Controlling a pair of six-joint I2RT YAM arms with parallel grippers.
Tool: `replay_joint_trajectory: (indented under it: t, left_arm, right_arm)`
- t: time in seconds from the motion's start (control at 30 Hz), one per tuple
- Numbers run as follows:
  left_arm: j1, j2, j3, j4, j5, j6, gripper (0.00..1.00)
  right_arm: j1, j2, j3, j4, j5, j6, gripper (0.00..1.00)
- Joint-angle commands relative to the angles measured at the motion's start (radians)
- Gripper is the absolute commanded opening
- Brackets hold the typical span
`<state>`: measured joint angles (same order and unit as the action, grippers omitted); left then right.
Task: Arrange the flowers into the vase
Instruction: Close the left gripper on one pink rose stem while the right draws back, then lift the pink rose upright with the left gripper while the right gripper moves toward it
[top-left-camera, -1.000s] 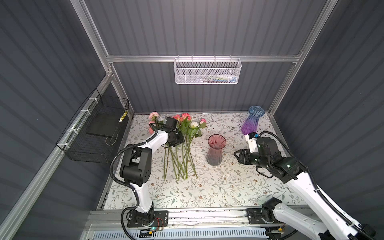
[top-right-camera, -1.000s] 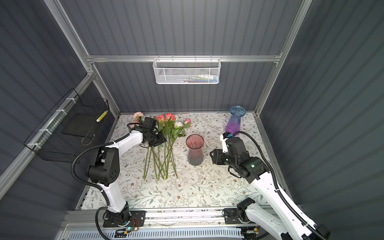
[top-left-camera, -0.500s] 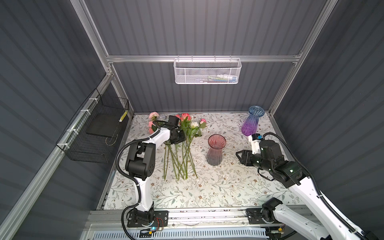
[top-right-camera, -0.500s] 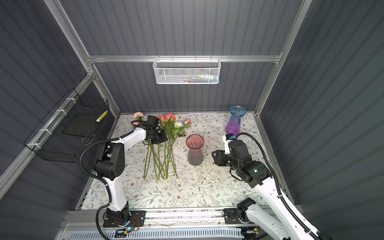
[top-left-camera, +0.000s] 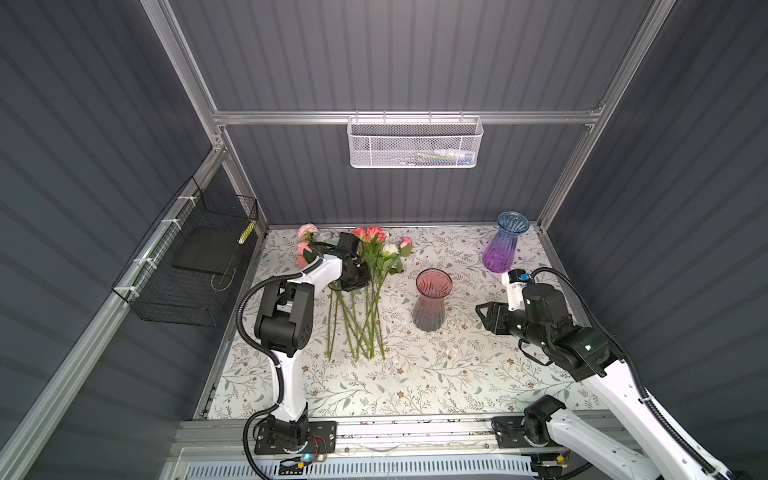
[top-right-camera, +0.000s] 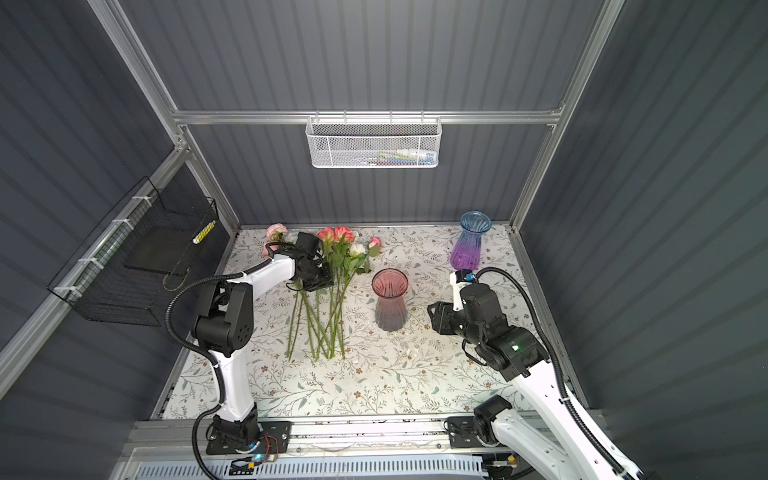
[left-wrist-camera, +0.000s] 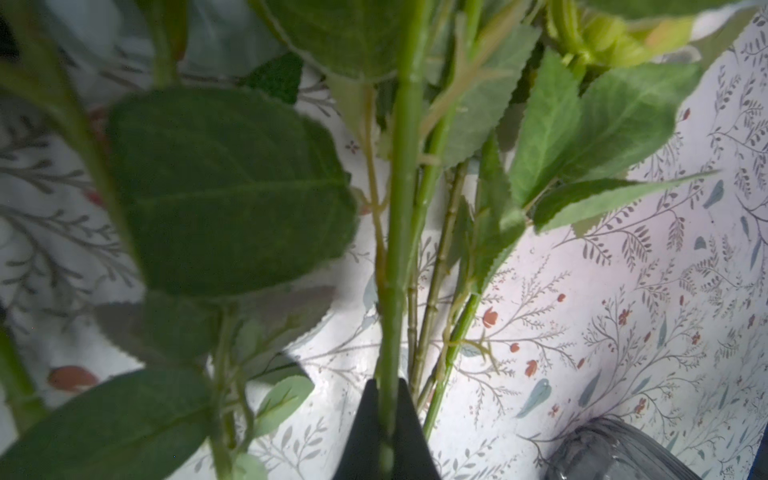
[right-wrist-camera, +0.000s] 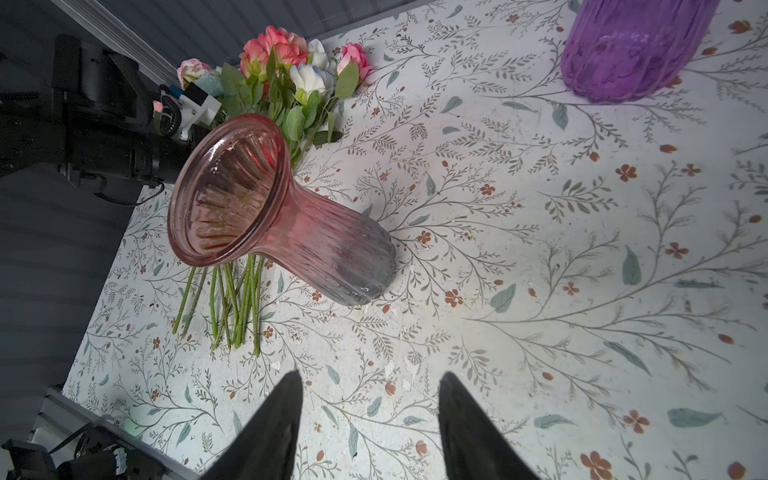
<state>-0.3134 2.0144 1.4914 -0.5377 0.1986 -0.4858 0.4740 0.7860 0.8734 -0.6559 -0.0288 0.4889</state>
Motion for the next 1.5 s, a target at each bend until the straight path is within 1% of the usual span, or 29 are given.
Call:
replay_joint_trajectory:
  t: [0.0, 0.23, 0.33, 0.4, 0.47, 0.67, 0.77, 0.8, 0.83, 0.9, 0.93, 1.03, 1.17, 1.3, 1.37, 1.47]
  left_arm:
    - [0.004, -0.101, 0.035, -0.046, 0.012, 0.022, 0.01]
    - [0.005, -0.235, 0.017, -0.083, 0.003, 0.036, 0.0]
    - [0.005, -0.317, -0.004, -0.08, 0.004, 0.052, 0.0]
    - [0.004, -0.392, -0.035, -0.046, 0.023, 0.073, 0.0]
    - [0.004, -0.502, -0.118, 0.034, 0.064, 0.086, 0.0]
    - [0.004, -0.831, -0.377, 0.315, 0.069, 0.055, 0.0]
    - [0.004, -0.954, -0.466, 0.467, 0.121, 0.035, 0.0]
    - [0.004, -0.982, -0.477, 0.5, 0.124, 0.025, 0.0]
    - [0.004, -1.01, -0.477, 0.525, 0.165, 0.018, 0.0]
    - [0.004, -1.045, -0.462, 0.54, 0.19, -0.011, 0.0]
    - [0.004, -1.057, -0.459, 0.557, 0.212, -0.032, 0.0]
    - [0.002, -1.071, -0.448, 0.581, 0.261, -0.087, 0.0]
    - [0.0, -1.066, -0.434, 0.546, 0.282, -0.135, 0.0]
    - [-0.001, -1.074, -0.462, 0.543, 0.271, -0.166, 0.0]
    - [-0.001, -1.079, -0.477, 0.55, 0.27, -0.174, 0.0]
    - [0.0, -1.079, -0.476, 0.531, 0.26, -0.174, 0.0]
  right_arm:
    - [-0.002, -0.004, 0.008, -0.005, 0.003, -0.006, 0.55]
    - [-0.002, 0.02, 0.033, 0.015, -0.042, 0.009, 0.54]
    - [-0.002, 0.021, 0.038, 0.028, -0.068, 0.015, 0.54]
    - [-0.002, 0.017, 0.039, 0.038, -0.08, 0.019, 0.54]
    - [-0.001, 0.015, 0.044, 0.054, -0.11, 0.014, 0.54]
    - [0.01, 0.048, 0.097, 0.152, -0.236, 0.035, 0.54]
    - [0.044, 0.09, 0.155, 0.171, -0.211, 0.031, 0.53]
    - [0.058, 0.106, 0.177, 0.174, -0.201, 0.027, 0.54]
    - [0.08, 0.127, 0.208, 0.177, -0.197, 0.022, 0.56]
    - [0.133, 0.181, 0.291, 0.175, -0.18, 0.013, 0.57]
    - [0.176, 0.212, 0.338, 0.177, -0.159, -0.001, 0.58]
    - [0.3, 0.32, 0.459, 0.177, -0.065, -0.07, 0.59]
    - [0.412, 0.508, 0.613, 0.131, -0.015, -0.171, 0.59]
    - [0.497, 0.652, 0.74, 0.092, 0.04, -0.256, 0.59]
    - [0.519, 0.706, 0.786, 0.085, 0.04, -0.283, 0.59]
    - [0.539, 0.759, 0.827, 0.08, 0.048, -0.303, 0.55]
